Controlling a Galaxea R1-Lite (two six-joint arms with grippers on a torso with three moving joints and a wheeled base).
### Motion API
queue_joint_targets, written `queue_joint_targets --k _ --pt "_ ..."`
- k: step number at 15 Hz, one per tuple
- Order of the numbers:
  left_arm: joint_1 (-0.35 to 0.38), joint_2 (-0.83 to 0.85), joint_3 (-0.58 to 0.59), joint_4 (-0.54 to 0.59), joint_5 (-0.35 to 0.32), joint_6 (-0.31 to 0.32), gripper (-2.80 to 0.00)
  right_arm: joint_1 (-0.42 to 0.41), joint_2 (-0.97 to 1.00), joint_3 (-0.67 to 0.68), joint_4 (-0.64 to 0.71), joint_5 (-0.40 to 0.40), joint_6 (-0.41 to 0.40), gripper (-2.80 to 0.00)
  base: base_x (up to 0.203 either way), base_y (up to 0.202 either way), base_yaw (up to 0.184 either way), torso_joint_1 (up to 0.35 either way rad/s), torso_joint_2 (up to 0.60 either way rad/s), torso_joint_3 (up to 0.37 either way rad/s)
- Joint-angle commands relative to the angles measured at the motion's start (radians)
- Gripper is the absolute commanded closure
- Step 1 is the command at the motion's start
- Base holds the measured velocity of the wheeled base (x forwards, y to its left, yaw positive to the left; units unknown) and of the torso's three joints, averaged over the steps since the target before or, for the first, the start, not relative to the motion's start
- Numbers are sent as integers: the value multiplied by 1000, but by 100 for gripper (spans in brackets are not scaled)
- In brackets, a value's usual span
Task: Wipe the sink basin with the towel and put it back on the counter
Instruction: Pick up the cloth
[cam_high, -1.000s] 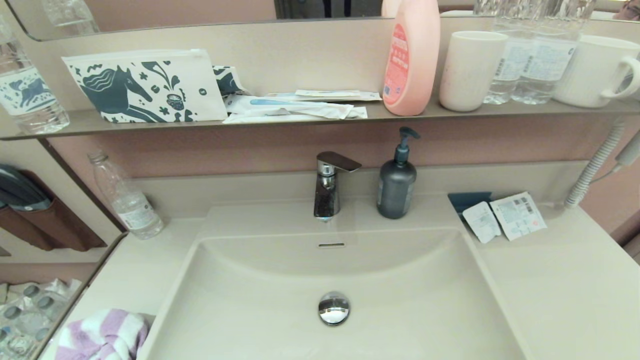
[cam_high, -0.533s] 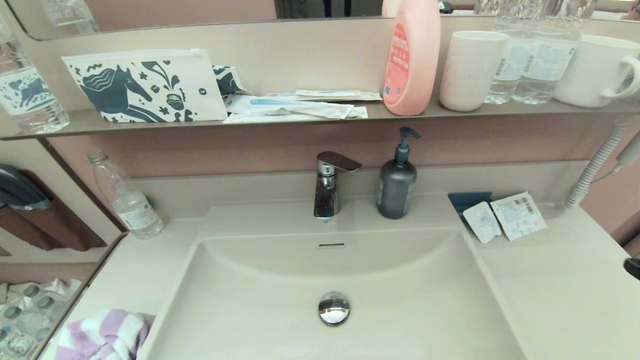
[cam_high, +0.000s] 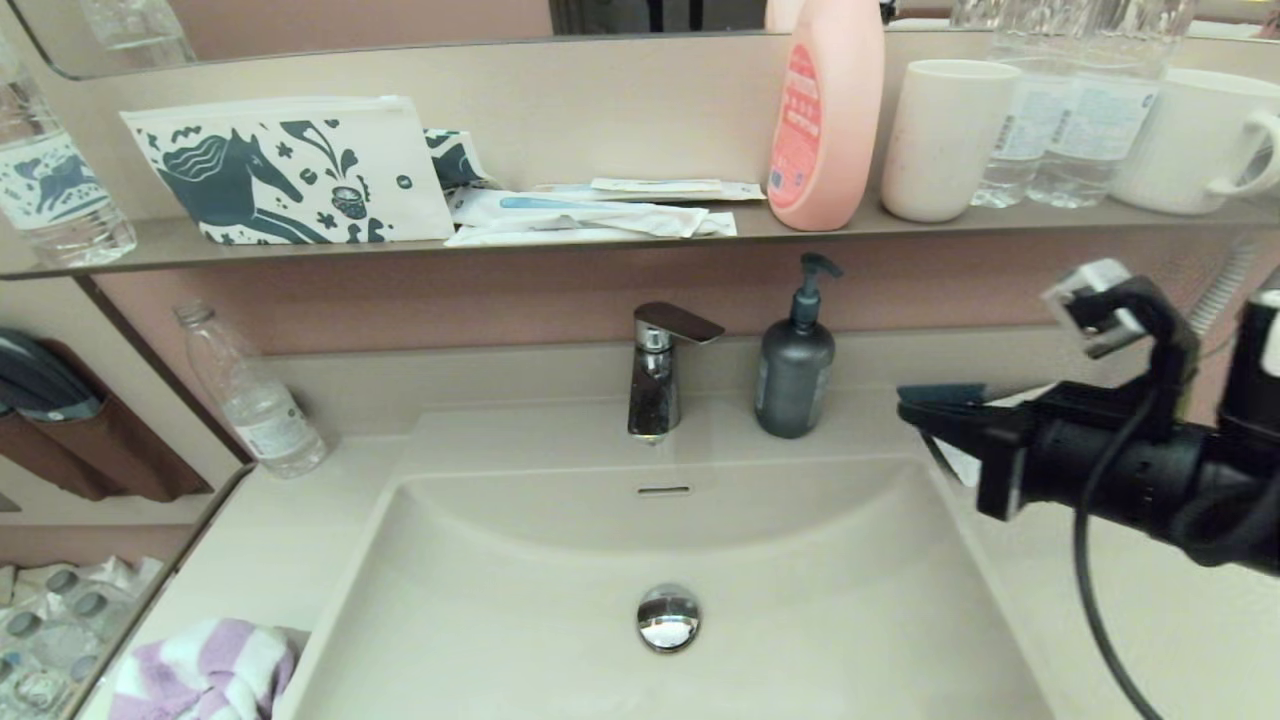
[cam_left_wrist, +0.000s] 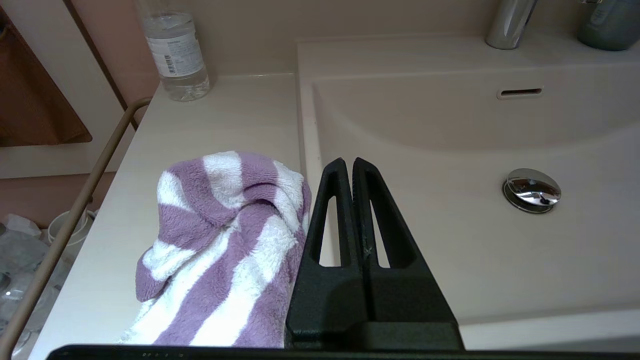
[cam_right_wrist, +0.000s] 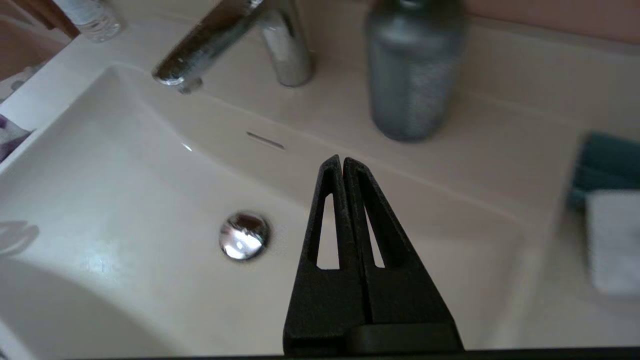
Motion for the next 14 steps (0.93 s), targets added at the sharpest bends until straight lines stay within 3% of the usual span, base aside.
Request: queue_joint_targets --k 1,5,10,14 --pt "0 0 0 -1 0 0 0 103 216 -93 -50 -83 -18 0 0 0 0 0 0 0" --pt "0 0 0 -1 1 0 0 184 384 -231 -110 -200 -61 0 0 0 0 0 0 0" --pt "0 0 0 -1 0 0 0 224 596 -393 -331 -314 -142 0 0 0 0 0 0 0" --pt "0 0 0 -1 0 0 0 256 650 -491 -367 -371 -234 0 0 0 0 0 0 0"
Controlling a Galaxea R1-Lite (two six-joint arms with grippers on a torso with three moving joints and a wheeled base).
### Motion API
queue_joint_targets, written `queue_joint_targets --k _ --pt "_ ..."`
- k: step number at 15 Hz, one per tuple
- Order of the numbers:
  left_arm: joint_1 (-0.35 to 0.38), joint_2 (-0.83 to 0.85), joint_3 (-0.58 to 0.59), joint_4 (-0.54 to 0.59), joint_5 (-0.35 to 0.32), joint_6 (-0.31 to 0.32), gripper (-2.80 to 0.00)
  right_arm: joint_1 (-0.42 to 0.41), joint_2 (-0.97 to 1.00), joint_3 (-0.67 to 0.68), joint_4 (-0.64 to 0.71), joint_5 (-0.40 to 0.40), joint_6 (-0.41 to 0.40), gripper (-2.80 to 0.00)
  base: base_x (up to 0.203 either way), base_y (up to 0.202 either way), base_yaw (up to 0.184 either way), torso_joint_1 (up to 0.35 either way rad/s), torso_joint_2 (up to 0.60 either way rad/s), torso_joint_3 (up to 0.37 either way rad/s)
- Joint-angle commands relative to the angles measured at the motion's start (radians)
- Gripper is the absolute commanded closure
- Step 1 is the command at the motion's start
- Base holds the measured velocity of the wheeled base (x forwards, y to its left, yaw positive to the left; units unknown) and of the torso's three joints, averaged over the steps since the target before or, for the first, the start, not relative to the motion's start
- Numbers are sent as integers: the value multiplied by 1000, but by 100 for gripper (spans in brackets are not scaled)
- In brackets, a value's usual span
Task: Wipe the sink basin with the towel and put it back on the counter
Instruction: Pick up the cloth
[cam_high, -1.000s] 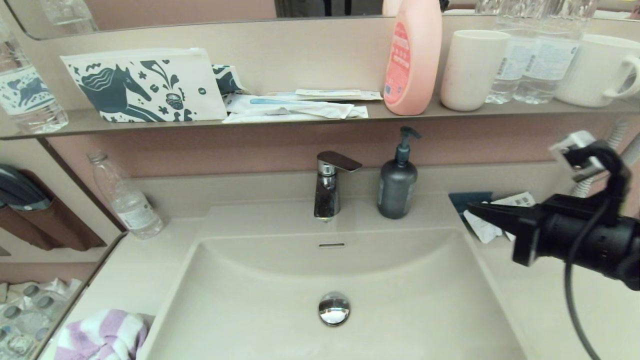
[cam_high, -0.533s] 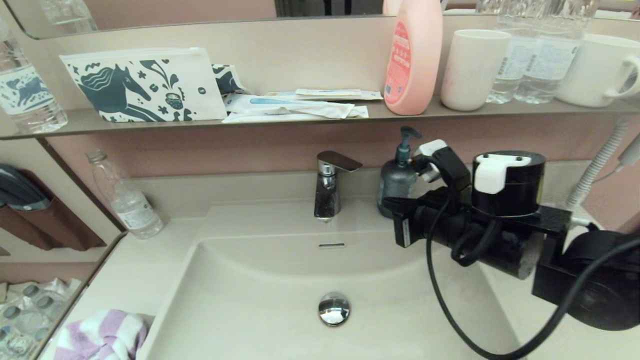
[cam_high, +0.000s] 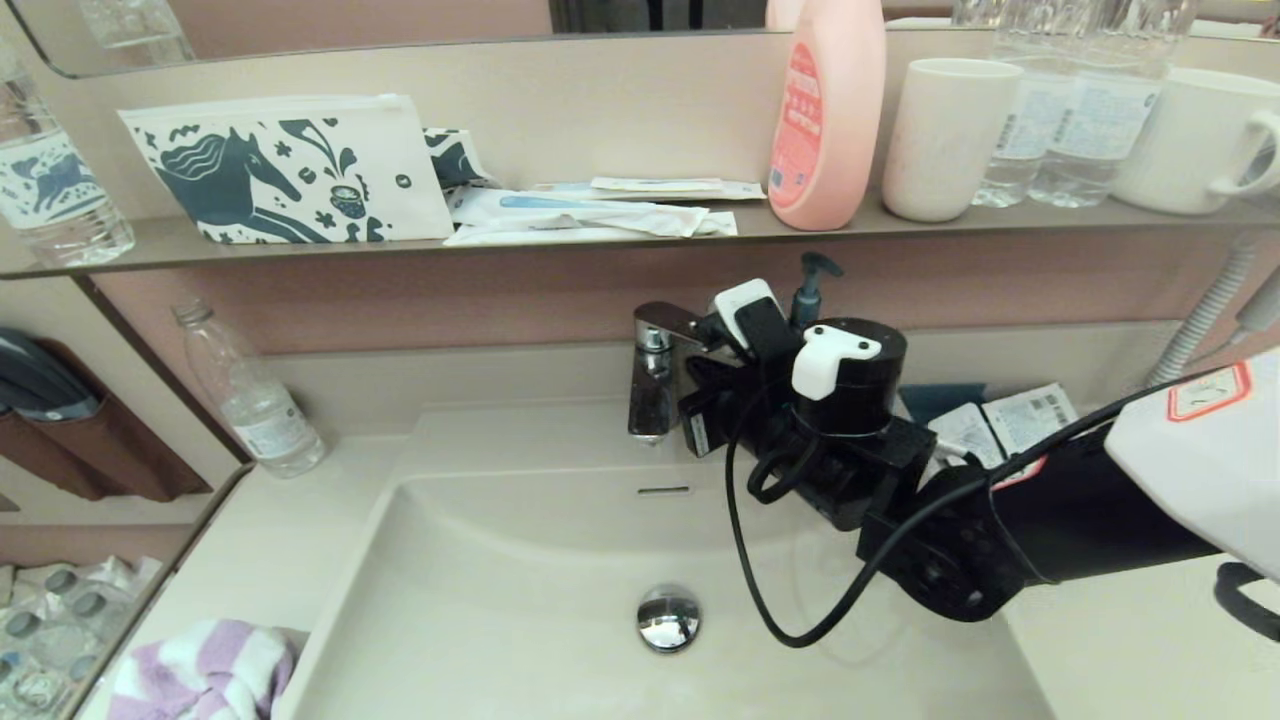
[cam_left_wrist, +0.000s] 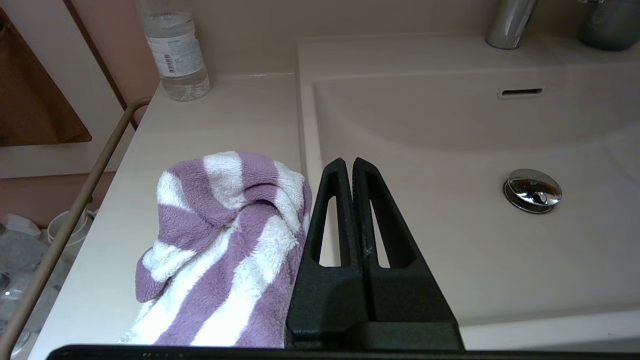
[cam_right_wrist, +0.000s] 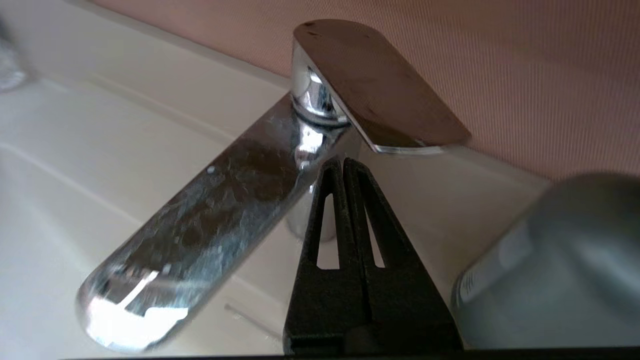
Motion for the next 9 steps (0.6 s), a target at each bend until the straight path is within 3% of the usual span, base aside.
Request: queue_joint_targets --k 1,9 --pt "0 0 0 0 0 0 0 14 37 -48 -8 -16 -27 0 0 0 0 0 0 0" --pt "-1 0 0 0 0 0 0 29 13 -149 -9 -34 -82 0 0 0 0 0 0 0"
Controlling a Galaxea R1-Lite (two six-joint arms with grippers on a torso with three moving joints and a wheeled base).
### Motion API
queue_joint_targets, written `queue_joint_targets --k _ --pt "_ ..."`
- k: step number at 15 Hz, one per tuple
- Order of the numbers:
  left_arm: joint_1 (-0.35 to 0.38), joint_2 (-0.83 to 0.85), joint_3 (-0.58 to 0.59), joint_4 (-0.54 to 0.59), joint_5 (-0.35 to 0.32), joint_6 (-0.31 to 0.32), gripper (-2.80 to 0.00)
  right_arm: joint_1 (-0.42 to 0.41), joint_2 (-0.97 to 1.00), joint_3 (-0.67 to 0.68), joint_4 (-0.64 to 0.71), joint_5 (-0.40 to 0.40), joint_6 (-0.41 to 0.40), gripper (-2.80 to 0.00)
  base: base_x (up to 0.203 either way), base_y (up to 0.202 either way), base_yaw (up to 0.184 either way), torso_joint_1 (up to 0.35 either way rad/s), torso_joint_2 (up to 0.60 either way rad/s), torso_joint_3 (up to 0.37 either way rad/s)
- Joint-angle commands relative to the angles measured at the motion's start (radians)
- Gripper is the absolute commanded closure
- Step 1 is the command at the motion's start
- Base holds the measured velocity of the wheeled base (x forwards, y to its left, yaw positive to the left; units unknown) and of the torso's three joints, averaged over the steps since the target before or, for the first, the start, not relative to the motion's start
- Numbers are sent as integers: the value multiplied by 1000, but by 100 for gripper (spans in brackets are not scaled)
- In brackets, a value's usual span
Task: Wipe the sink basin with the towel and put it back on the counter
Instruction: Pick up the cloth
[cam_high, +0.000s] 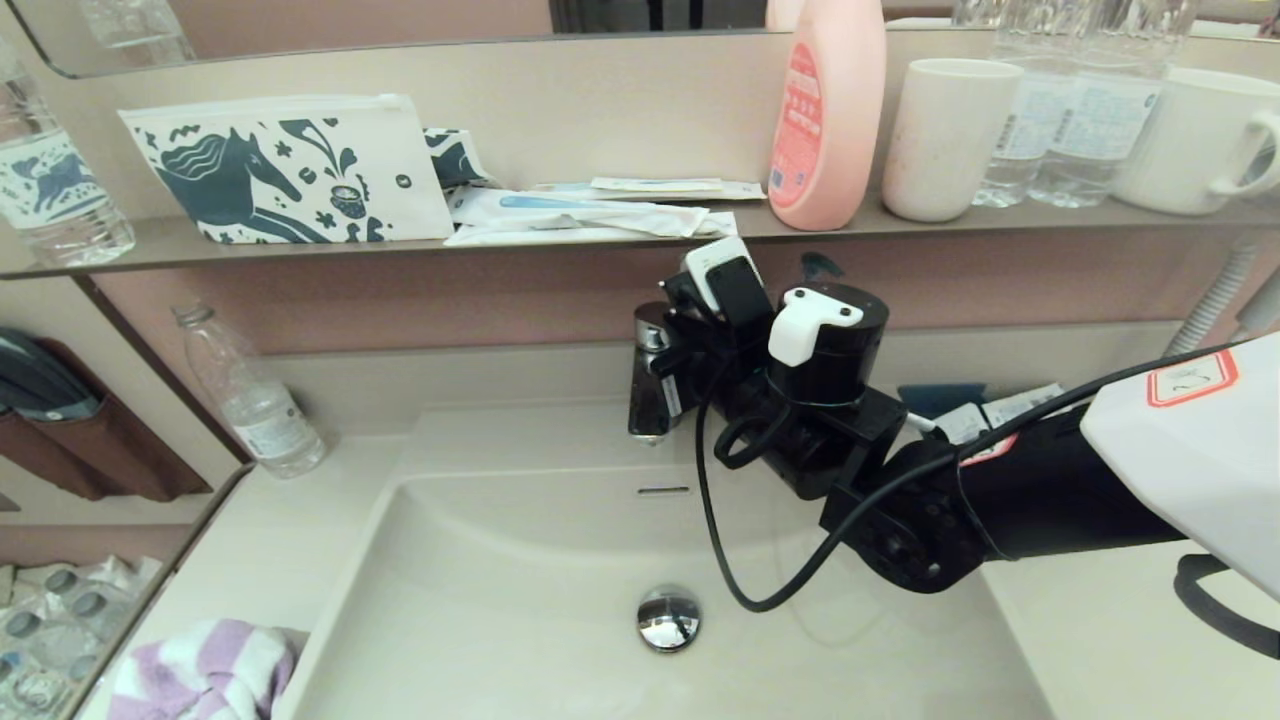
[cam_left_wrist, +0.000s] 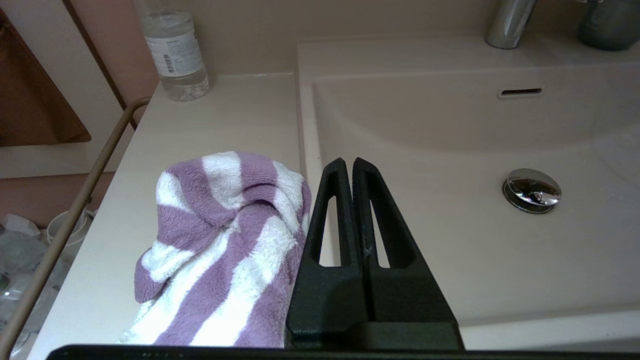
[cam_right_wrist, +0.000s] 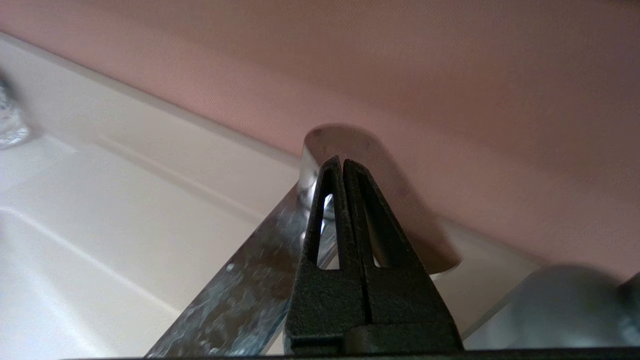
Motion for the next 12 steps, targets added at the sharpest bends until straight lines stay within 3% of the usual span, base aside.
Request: queue_joint_targets --k 1,8,12 --pt "1 0 0 0 0 1 0 1 -15 -6 -6 -3 -26 0 0 0 0 0 0 0" --pt "1 0 0 0 0 1 0 62 -43 48 -7 -15 -30 0 0 0 0 0 0 0" --pt "1 0 0 0 0 1 0 67 -43 112 8 -88 -60 0 0 0 0 0 0 0"
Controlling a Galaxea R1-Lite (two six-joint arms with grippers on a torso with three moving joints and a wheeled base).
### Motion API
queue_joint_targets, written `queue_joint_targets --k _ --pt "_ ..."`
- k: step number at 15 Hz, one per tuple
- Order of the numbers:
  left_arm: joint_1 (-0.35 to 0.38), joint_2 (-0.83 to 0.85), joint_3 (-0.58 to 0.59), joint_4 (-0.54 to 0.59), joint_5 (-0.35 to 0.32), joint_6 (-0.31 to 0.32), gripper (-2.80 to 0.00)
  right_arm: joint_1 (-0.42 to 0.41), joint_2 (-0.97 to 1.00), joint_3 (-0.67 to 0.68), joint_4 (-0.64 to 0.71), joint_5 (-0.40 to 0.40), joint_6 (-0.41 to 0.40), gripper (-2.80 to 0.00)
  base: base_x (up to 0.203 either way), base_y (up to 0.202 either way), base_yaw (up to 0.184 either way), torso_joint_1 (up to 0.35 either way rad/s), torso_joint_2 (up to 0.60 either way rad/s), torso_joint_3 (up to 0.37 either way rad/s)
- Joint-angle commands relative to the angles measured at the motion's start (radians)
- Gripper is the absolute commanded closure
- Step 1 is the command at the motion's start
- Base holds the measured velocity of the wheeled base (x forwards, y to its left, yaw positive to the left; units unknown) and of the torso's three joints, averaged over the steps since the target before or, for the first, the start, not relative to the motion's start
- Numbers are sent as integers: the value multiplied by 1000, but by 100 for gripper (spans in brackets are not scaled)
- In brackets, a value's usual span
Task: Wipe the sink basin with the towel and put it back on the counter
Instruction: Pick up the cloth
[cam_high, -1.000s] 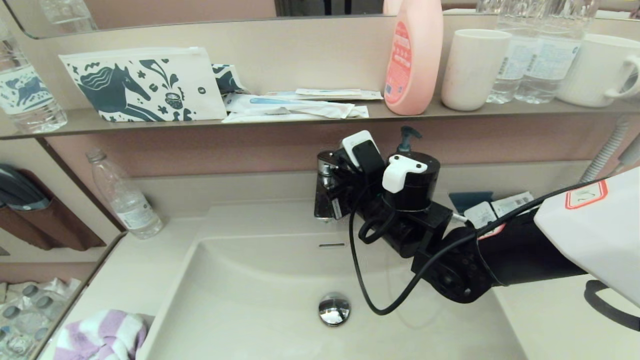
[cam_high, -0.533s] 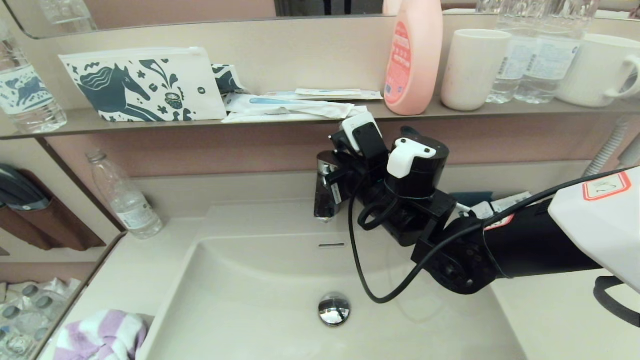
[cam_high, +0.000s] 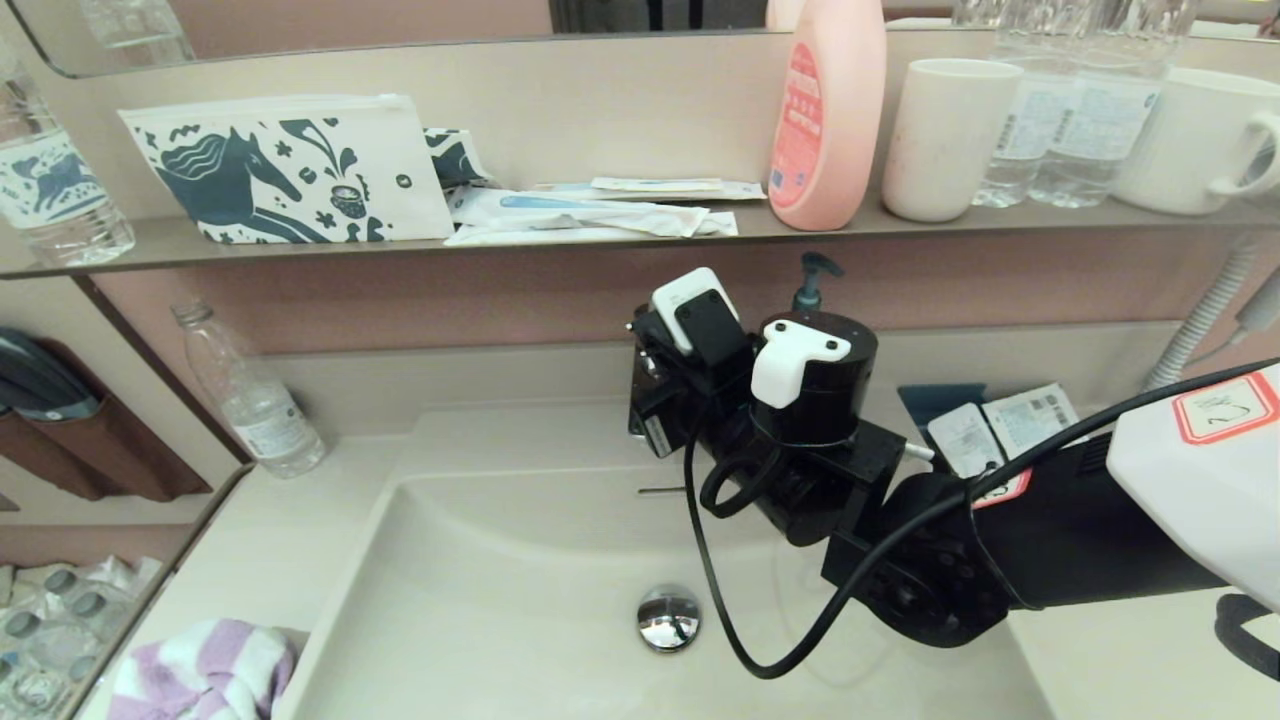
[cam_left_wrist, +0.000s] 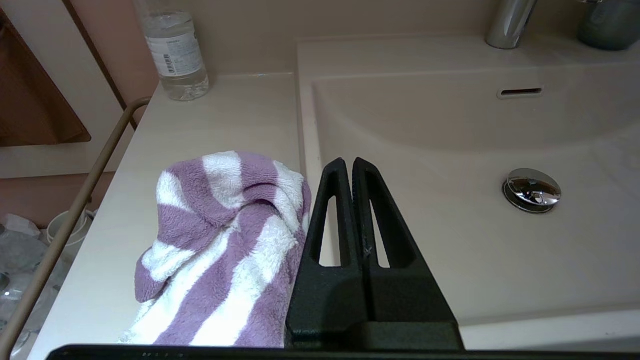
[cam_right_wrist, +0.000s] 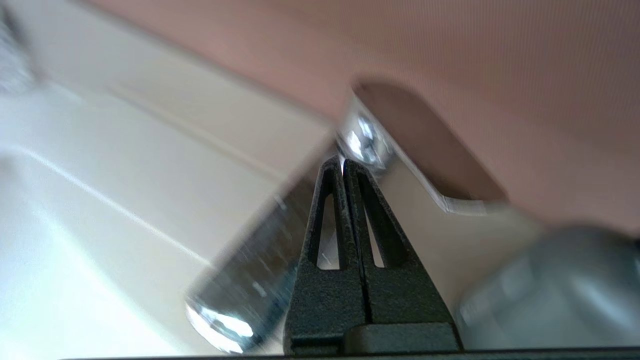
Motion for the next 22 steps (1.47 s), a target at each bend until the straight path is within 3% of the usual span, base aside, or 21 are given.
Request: queue_joint_targets --k 1,7,15,22 --pt "0 0 0 0 0 0 0 -3 -7 28 9 -29 -3 0 0 0 0 0 0 0" --pt "0 0 0 0 0 0 0 -52 -22 41 53 -85 -14 0 0 0 0 0 0 0" --pt "0 0 0 0 0 0 0 -57 -17 -67 10 -81 -27 0 0 0 0 0 0 0" --pt "0 0 0 0 0 0 0 -56 -36 -26 -2 -87 -28 0 0 0 0 0 0 0"
